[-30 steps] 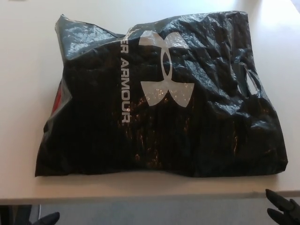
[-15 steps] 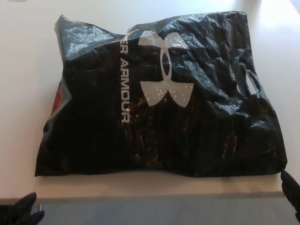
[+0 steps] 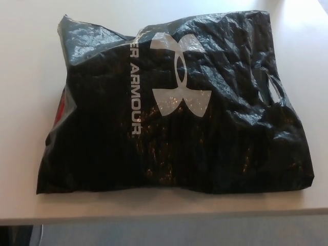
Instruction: A plastic bag is kept in the middle of the desk and the robot uses both its hands to grab the bag from the left and right and brings its hands close together to compress the bag
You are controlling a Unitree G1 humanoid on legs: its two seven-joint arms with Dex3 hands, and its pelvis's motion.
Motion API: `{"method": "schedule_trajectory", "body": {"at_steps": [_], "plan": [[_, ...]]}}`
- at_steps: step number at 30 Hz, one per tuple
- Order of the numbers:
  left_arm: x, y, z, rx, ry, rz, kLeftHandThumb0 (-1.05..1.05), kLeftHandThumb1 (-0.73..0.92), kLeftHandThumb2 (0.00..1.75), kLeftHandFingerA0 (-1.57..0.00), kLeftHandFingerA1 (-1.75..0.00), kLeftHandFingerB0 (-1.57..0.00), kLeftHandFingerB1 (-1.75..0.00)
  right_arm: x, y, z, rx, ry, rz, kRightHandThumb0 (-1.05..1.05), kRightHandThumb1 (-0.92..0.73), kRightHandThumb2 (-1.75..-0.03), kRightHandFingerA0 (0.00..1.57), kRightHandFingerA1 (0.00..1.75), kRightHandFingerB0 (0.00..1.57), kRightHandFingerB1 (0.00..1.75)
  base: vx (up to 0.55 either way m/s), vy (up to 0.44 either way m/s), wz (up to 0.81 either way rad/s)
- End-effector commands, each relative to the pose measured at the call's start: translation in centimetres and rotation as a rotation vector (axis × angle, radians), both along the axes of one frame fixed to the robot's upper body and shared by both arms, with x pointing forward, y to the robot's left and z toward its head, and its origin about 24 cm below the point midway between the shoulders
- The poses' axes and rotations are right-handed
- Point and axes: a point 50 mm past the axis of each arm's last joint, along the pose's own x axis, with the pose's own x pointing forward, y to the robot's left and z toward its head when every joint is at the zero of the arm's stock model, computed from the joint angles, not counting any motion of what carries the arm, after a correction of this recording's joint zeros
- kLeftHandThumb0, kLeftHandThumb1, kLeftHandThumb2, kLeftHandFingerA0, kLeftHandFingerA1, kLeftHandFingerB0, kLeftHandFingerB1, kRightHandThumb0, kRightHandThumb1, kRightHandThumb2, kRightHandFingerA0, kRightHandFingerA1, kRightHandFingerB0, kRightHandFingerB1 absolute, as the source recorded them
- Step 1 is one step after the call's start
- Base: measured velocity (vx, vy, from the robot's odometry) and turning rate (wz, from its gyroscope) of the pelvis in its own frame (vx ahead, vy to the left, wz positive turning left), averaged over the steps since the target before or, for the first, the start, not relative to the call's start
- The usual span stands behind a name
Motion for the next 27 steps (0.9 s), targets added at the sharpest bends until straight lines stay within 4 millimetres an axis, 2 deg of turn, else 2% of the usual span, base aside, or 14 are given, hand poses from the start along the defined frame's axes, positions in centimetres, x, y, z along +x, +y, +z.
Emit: {"method": "schedule_trajectory", "body": {"at_steps": [1,2,3,4,5,13,14,16,18,19,24,25,26,27], "plan": [[3.8,1.8,4.7,0.024,-0.054,0.18,-0.94,0.76,1.2,-0.04,-0.25,-0.06,-0.21,4.2,-2.0,4.1,-0.028,0.008,-0.195,-0.96,-0.71,-0.62,0.0,0.0,0.0,0.0,0.0,0.0,0.0],[4.7,1.8,5.4,0.044,-0.065,0.215,-0.93,0.79,1.22,-0.02,-0.22,-0.11,-0.22,5.0,-2.3,4.8,-0.022,0.002,-0.199,-0.96,-0.7,-0.62,0.0,0.0,0.0,0.0,0.0,0.0,0.0],[5.0,1.9,5.5,0.04,-0.061,0.22,-0.94,0.92,0.77,0.0,-0.36,-0.03,-0.3,5.3,-2.3,5.1,-0.017,0.005,-0.198,-0.96,-0.69,-0.62,0.0,0.0,0.0,0.0,0.0,0.0,0.0],[5.4,1.9,5.7,0.03,-0.053,0.221,-0.94,0.92,0.77,0.0,-0.36,-0.03,-0.3,5.6,-2.4,5.3,-0.011,0.009,-0.195,-0.96,-0.69,-0.62,0.0,0.0,0.0,0.0,0.0,0.0,0.0],[6.1,2.0,5.8,0.018,-0.021,0.243,-0.94,0.77,1.22,-0.01,-0.15,-0.07,-0.19,6.1,-2.4,5.7,0.004,0.027,-0.185,-0.98,-0.69,-0.63,0.0,0.0,0.0,0.0,0.0,0.0,0.0],[11.5,3.4,5.1,-0.088,0.205,0.368,-0.96,0.81,1.23,-0.02,-0.19,-0.12,-0.19,10.4,-2.6,7.7,0.042,0.112,-0.276,-1.02,-0.76,-0.63,0.0,0.0,0.0,0.0,0.0,0.0,0.0],[12.0,3.6,4.7,-0.117,0.234,0.362,-1.0,0.85,1.24,-0.02,-0.17,-0.12,-0.17,10.9,-2.6,7.7,0.047,0.119,-0.285,-1.01,-0.63,-1.02,0.0,0.09,0.0,0.0,0.0,0.0,0.0],[13.0,3.7,4.0,-0.168,0.279,0.343,-1.0,0.85,1.24,0.0,-0.21,-0.07,-0.2,11.6,-2.7,7.5,0.049,0.133,-0.309,-1.05,-0.65,-1.04,0.0,0.08,0.0,0.0,0.0,0.0,0.0],[14.6,4.0,2.6,-0.281,0.384,0.335,-1.0,0.83,1.24,-0.04,-0.16,-0.13,-0.22,12.9,-2.8,7.2,0.097,0.205,-0.32,-1.03,-0.61,-1.04,0.0,0.05,0.0,0.0,0.0,0.0,0.0],[15.0,4.0,2.1,-0.308,0.405,0.332,-0.96,0.82,1.23,-0.02,-0.19,-0.13,-0.24,13.3,-2.9,7.1,0.108,0.223,-0.321,-1.05,-0.78,-0.62,0.0,0.0,0.0,0.0,0.0,0.0,0.0],[16.8,3.3,-3.1,-0.388,0.588,0.313,-0.92,0.85,1.25,-0.03,-0.22,-0.11,-0.21,15.5,-4.5,4.5,0.148,0.332,-0.384,-1.03,-0.65,-1.02,0.0,0.05,0.0,0.0,0.0,0.0,0.0],[17.0,3.1,-4.2,-0.433,0.605,0.292,-0.92,0.92,0.8,-0.01,-0.28,-0.1,-0.26,16.1,-5.1,3.4,0.16,0.386,-0.403,-1.02,-0.64,-1.02,0.0,0.07,0.0,0.0,0.0,0.0,0.0],[17.2,2.8,-4.9,-0.405,0.63,0.308,-0.84,0.8,1.2,-0.03,-0.3,-0.04,-0.26,16.4,-5.4,2.7,0.172,0.407,-0.418,-1.01,-0.64,-1.02,0.0,0.09,0.0,0.0,0.0,0.0,0.0],[17.3,2.6,-5.6,-0.41,0.655,0.304,-0.89,0.92,0.81,-0.04,-0.27,-0.08,-0.26,16.6,-5.6,2.1,0.175,0.435,-0.436,-1.03,-0.65,-1.04,0.0,0.1,0.0,0.0,0.0,0.0,0.0]]}}
